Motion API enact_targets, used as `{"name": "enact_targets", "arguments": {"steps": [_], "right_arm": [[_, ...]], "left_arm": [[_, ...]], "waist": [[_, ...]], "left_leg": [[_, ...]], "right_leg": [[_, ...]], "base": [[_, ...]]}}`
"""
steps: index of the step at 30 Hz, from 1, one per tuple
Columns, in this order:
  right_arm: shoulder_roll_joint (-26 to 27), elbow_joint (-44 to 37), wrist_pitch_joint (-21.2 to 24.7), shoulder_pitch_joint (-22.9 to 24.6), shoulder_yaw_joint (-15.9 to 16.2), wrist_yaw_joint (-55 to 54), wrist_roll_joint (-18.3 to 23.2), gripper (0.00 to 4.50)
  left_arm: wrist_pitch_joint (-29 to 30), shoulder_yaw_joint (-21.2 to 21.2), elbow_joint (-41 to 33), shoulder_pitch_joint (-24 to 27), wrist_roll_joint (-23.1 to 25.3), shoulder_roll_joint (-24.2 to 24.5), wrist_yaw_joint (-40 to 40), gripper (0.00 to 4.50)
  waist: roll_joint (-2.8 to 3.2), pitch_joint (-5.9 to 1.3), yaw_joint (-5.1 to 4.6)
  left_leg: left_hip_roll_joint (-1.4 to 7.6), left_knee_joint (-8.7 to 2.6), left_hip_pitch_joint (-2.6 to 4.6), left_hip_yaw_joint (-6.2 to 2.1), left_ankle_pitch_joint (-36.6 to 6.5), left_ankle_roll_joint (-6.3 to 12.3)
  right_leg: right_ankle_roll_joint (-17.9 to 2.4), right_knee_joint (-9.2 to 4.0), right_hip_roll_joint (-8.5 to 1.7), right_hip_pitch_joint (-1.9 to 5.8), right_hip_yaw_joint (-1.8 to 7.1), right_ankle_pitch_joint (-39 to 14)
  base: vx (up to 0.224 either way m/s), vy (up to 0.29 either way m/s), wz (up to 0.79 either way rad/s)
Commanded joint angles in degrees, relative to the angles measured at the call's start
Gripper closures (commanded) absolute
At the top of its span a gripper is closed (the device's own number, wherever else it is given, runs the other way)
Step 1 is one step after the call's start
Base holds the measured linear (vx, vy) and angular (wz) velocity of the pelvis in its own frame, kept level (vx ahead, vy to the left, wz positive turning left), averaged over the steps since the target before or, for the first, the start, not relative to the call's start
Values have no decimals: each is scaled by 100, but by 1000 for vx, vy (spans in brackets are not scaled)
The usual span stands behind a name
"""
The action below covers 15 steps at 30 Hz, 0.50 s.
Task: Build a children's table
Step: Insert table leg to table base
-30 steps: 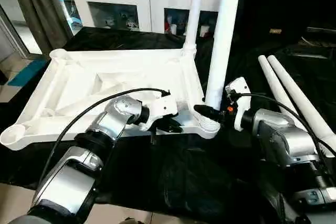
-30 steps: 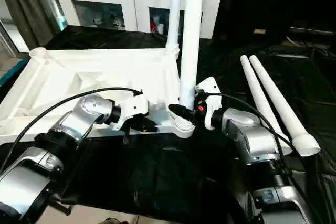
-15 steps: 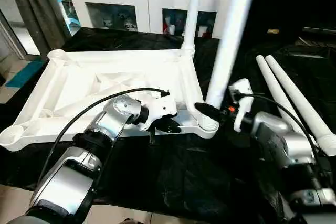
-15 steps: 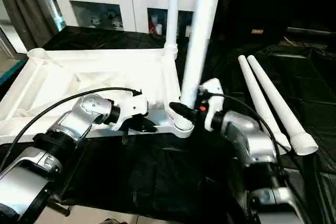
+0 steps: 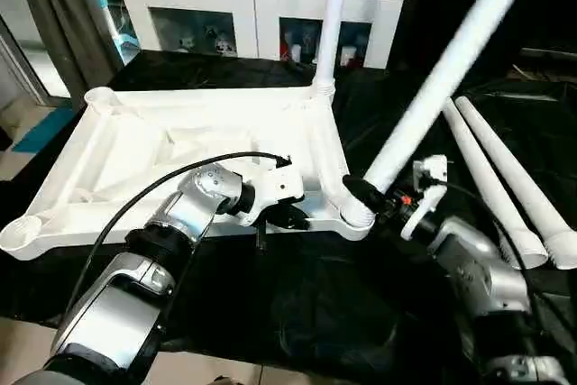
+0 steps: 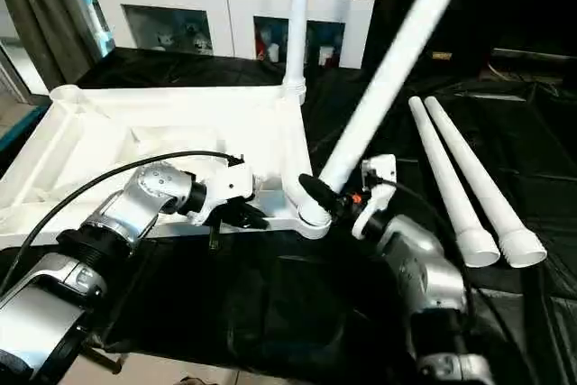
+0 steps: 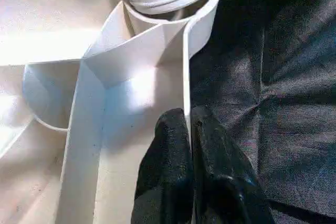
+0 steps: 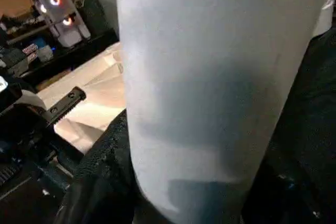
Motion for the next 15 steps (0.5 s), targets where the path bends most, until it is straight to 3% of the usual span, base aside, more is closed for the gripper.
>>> {"name": "enact_targets", "arguments": {"steps": [1, 8, 11, 14, 15], "right_arm": [[-58, 339, -1, 330, 41, -154, -318, 255], [-272, 67, -357, 533, 417, -68, -739, 255], [-330, 39, -461, 515, 533, -60, -875, 255], [-382, 85, -499, 434, 687, -81, -1028, 255], [-393, 102, -515, 415, 715, -85, -1062, 255]], "left_arm": [[-20, 0, -35, -88, 84, 126, 56, 450], [-25, -16, -17, -84, 97, 114, 94, 450], [-12, -24, -39, -66, 95, 108, 102, 450], [-15, -39, -73, -24, 96, 115, 105, 450], [-15, -42, -80, -18, 96, 116, 104, 450]], "waist": [[67, -374, 24], [65, -363, 5], [40, -362, -2], [56, -357, -1], [21, -351, -9]], "left_leg": [[320, -458, 152, -178, -1859, 109], [317, -476, 151, -186, -1983, 103], [319, -476, 142, -179, -1937, 133], [316, -475, 146, -179, -1965, 148], [315, -478, 140, -177, -2011, 144]], "right_leg": [[-1633, -382, -351, 262, 222, -796], [-1557, -409, -345, 260, 226, -1006], [-1571, -406, -337, 258, 227, -908], [-1567, -416, -344, 254, 229, -988], [-1542, -429, -345, 254, 229, -1106]], "base": [[0, 0, 0], [0, 0, 0], [0, 0, 0], [0, 0, 0], [0, 0, 0]]}}
